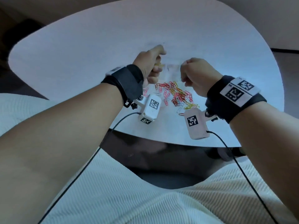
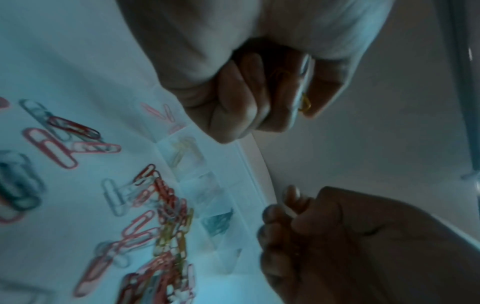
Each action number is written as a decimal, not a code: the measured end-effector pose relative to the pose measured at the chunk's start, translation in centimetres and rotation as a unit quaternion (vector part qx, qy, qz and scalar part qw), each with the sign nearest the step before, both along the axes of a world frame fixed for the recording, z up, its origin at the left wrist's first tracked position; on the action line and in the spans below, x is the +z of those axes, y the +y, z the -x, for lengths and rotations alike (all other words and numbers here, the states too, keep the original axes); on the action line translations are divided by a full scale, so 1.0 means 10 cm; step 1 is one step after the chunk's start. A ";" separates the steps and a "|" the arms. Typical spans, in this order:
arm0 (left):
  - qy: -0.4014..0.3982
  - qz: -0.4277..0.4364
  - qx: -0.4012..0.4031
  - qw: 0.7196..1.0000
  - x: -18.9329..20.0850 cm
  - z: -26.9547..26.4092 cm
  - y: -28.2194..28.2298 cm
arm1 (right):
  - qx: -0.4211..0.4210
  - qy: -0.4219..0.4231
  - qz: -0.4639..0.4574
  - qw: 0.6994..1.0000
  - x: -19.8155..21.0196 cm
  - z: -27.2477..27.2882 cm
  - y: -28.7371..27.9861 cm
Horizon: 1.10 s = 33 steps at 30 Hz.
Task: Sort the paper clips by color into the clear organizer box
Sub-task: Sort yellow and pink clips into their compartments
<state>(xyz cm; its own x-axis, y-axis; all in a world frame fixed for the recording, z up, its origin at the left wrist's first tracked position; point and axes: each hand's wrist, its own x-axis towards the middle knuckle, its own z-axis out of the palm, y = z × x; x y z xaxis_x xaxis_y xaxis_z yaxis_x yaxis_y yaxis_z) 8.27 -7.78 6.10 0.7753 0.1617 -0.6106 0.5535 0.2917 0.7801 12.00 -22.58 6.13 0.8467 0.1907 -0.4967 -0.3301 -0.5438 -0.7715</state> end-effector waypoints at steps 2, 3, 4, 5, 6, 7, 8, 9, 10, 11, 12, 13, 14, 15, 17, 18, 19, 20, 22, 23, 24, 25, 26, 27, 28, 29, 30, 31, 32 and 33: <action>-0.033 0.022 0.008 0.999 0.03 -0.09 0.06 | -0.055 0.028 -0.074 0.995 0.03 -0.07 0.14; -0.053 0.031 0.016 0.998 0.04 -0.13 0.09 | -0.072 0.037 -0.100 0.992 0.03 -0.08 0.20; -0.069 0.040 0.023 0.997 0.05 -0.17 0.12 | -0.083 0.040 -0.116 0.989 0.02 -0.10 0.24; -0.078 0.046 0.029 0.996 0.05 -0.20 0.14 | -0.091 0.042 -0.124 0.987 -0.01 -0.09 0.29; -0.078 0.052 0.032 0.995 0.05 -0.23 0.17 | -0.098 0.043 -0.130 0.986 -0.05 -0.08 0.32; -0.073 0.056 0.034 0.995 0.04 -0.27 0.19 | -0.105 0.050 -0.140 0.983 -0.09 -0.05 0.35; -0.066 0.054 0.036 0.996 0.03 -0.29 0.21 | -0.113 0.059 -0.157 0.979 -0.13 -0.03 0.36; -0.059 0.043 0.035 0.997 0.02 -0.31 0.22 | -0.123 0.069 -0.177 0.974 -0.16 -0.01 0.38; -0.052 0.026 0.031 0.998 0.00 -0.32 0.23 | -0.134 0.077 -0.194 0.969 -0.19 0.00 0.39; -0.042 0.006 0.027 0.999 -0.02 -0.34 0.23 | -0.144 0.080 -0.206 0.965 -0.19 0.00 0.41; -0.029 -0.009 0.024 0.999 -0.04 -0.36 0.23 | -0.155 0.077 -0.211 0.962 -0.19 -0.01 0.43; -0.013 -0.018 0.027 0.999 -0.05 -0.37 0.23 | -0.167 0.071 -0.214 0.960 -0.17 -0.02 0.46; 0.004 -0.022 0.034 0.999 -0.07 -0.38 0.23 | -0.177 0.065 -0.220 0.957 -0.16 -0.04 0.49; 0.020 -0.026 0.041 0.999 -0.08 -0.39 0.23 | -0.181 0.063 -0.228 0.955 -0.13 -0.04 0.53; 0.040 -0.041 0.045 0.997 -0.08 -0.41 0.21 | -0.156 0.068 -0.224 0.960 -0.10 -0.03 0.57; 0.044 -0.054 0.044 0.997 -0.08 -0.42 0.20 | -0.138 0.076 -0.216 0.964 -0.08 -0.03 0.58; 0.045 -0.066 0.042 0.996 -0.08 -0.43 0.19 | -0.131 0.088 -0.216 0.964 -0.08 -0.03 0.58; 0.044 -0.076 0.040 0.995 -0.08 -0.44 0.17 | -0.138 0.101 -0.221 0.960 -0.07 -0.03 0.56; 0.041 -0.087 0.035 0.995 -0.05 -0.46 0.15 | -0.166 0.106 -0.234 0.952 -0.07 -0.05 0.51; 0.039 -0.092 0.031 0.994 -0.05 -0.48 0.14 | -0.183 0.106 -0.244 0.946 -0.06 -0.06 0.48; 0.038 -0.098 0.026 0.994 -0.04 -0.49 0.12 | -0.197 0.104 -0.253 0.942 -0.06 -0.07 0.44; 0.036 -0.104 0.019 0.994 -0.05 -0.50 0.10 | -0.203 0.098 -0.261 0.939 -0.05 -0.09 0.40; 0.033 -0.110 0.010 0.993 -0.05 -0.51 0.08 | -0.202 0.090 -0.273 0.936 -0.05 -0.10 0.37; 0.030 -0.117 0.001 0.993 -0.05 -0.51 0.07 | -0.195 0.086 -0.280 0.936 -0.03 -0.11 0.34; 0.029 -0.123 -0.008 0.992 -0.06 -0.52 0.06 | -0.189 0.081 -0.282 0.937 0.00 -0.13 0.30; 0.028 -0.130 -0.018 0.991 -0.06 -0.51 0.05 | -0.182 0.073 -0.277 0.941 0.04 -0.13 0.27; 0.022 -0.141 -0.028 0.989 -0.05 -0.50 0.05 | -0.175 0.064 -0.273 0.944 0.06 -0.15 0.22; 0.010 -0.160 -0.039 0.986 -0.03 -0.49 0.06 | -0.168 0.059 -0.266 0.947 0.09 -0.17 0.17; -0.006 -0.187 -0.050 0.981 0.00 -0.47 0.08 | -0.163 0.055 -0.258 0.951 0.12 -0.17 0.12; -0.023 -0.216 -0.061 0.974 0.04 -0.44 0.11 | -0.155 0.050 -0.248 0.955 0.15 -0.16 0.07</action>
